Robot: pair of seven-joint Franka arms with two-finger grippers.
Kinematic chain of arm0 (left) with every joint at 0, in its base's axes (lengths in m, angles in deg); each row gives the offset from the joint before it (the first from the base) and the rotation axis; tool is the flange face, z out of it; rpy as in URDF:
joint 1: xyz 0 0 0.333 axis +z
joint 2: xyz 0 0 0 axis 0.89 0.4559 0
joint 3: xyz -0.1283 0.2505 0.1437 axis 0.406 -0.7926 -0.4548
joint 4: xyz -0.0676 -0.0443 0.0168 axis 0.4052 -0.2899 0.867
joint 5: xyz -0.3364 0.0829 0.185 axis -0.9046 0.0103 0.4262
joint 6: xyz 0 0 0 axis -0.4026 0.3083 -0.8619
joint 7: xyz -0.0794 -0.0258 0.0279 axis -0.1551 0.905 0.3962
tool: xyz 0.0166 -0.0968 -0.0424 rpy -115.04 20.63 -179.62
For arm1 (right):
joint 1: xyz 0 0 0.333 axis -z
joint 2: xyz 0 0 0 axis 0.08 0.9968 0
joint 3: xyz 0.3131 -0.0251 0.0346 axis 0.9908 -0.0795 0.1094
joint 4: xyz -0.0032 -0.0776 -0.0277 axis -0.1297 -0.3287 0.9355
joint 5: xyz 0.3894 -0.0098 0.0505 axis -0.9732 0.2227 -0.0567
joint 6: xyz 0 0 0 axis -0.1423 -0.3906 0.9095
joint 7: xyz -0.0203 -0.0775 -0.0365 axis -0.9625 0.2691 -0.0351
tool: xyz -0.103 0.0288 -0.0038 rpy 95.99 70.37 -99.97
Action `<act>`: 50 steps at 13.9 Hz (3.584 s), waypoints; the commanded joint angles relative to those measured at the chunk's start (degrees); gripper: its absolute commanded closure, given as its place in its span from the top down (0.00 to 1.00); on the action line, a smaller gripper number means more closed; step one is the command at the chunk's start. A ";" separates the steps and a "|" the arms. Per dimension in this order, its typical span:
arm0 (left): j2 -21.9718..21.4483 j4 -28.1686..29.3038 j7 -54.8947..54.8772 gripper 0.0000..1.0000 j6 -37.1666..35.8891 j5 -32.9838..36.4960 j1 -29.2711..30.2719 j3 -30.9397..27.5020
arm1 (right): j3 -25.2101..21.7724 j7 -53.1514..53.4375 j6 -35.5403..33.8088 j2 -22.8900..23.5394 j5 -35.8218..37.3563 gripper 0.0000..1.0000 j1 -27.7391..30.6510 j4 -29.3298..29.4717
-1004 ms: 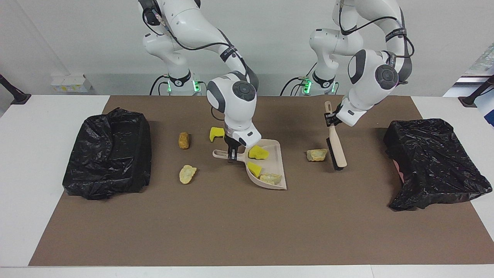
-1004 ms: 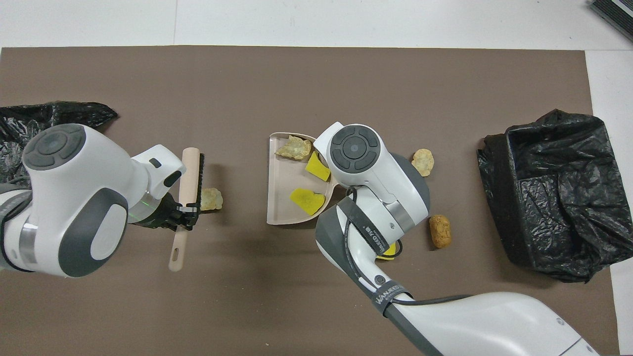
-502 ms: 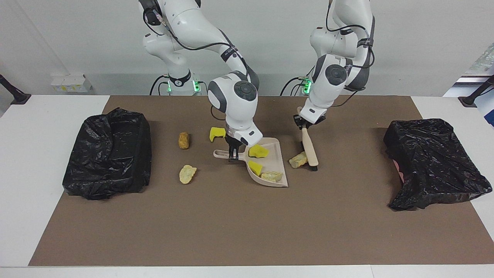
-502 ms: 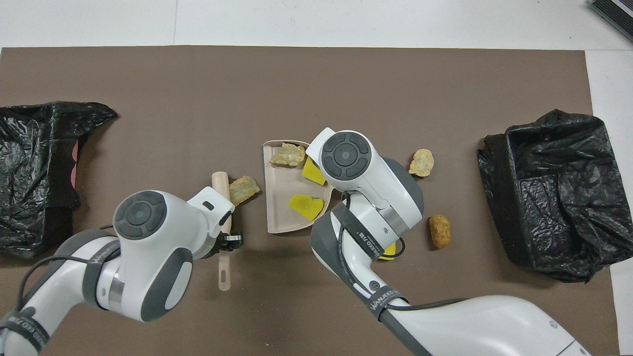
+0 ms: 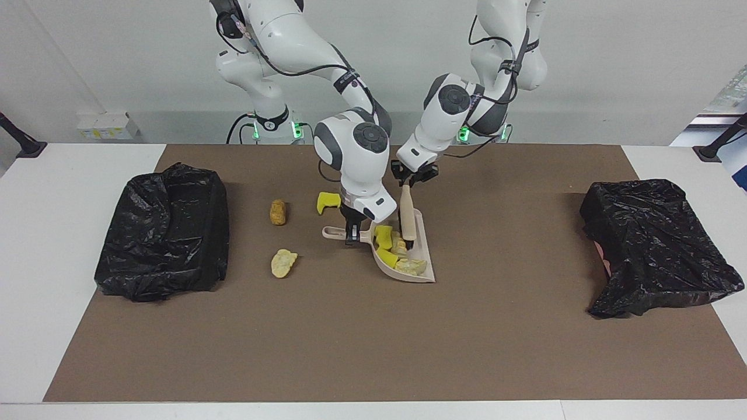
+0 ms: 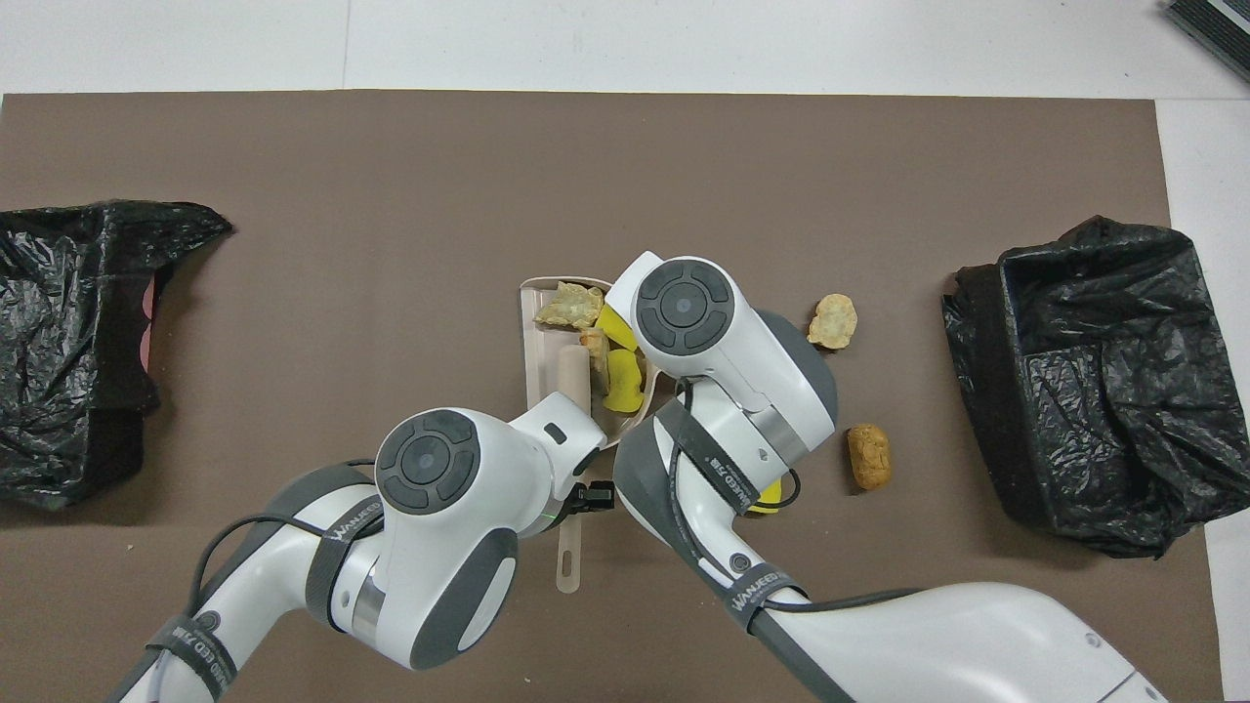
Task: Sweep and dump trash in bin
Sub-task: 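Carry the dustpan to the nearby trash bag with the right gripper, then tip the dustpan into the trash bag with the right gripper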
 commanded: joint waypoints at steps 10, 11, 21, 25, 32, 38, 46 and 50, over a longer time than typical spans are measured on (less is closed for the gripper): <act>-5.32 -0.84 -0.04 0.00 -14.19 7.51 9.06 -1.50 | 0.44 -1.06 0.75 -2.56 -4.27 0.00 5.65 0.79; -6.11 -0.31 0.75 0.00 -15.33 7.51 8.45 -1.50 | 0.44 -0.98 0.05 -3.61 -4.79 0.00 6.36 0.79; -16.84 16.11 22.80 0.00 -3.15 7.51 -9.47 1.14 | 0.44 -27.66 -8.92 -14.33 -11.12 0.00 29.53 -0.35; -15.00 20.70 26.50 0.00 6.01 7.42 -12.73 1.22 | 0.44 -45.15 -9.54 -15.13 -13.68 0.00 43.60 -0.26; -11.49 14.56 25.10 1.00 4.52 7.42 -3.62 0.96 | -0.18 -64.69 -8.67 -16.27 -3.43 0.00 54.44 -0.62; -6.74 4.36 17.22 1.00 0.84 9.87 10.62 0.70 | 0.00 -63.82 0.10 -19.95 11.00 0.00 52.95 -7.27; -0.41 -16.02 -16.26 1.00 -12.00 11.64 29.17 0.61 | 0.00 -46.27 -0.47 -26.73 33.93 0.00 44.43 -17.05; 1.09 -21.39 -29.11 1.00 -15.07 12.77 36.65 0.61 | 0.00 -42.39 -5.84 -27.43 39.58 0.00 40.74 -16.96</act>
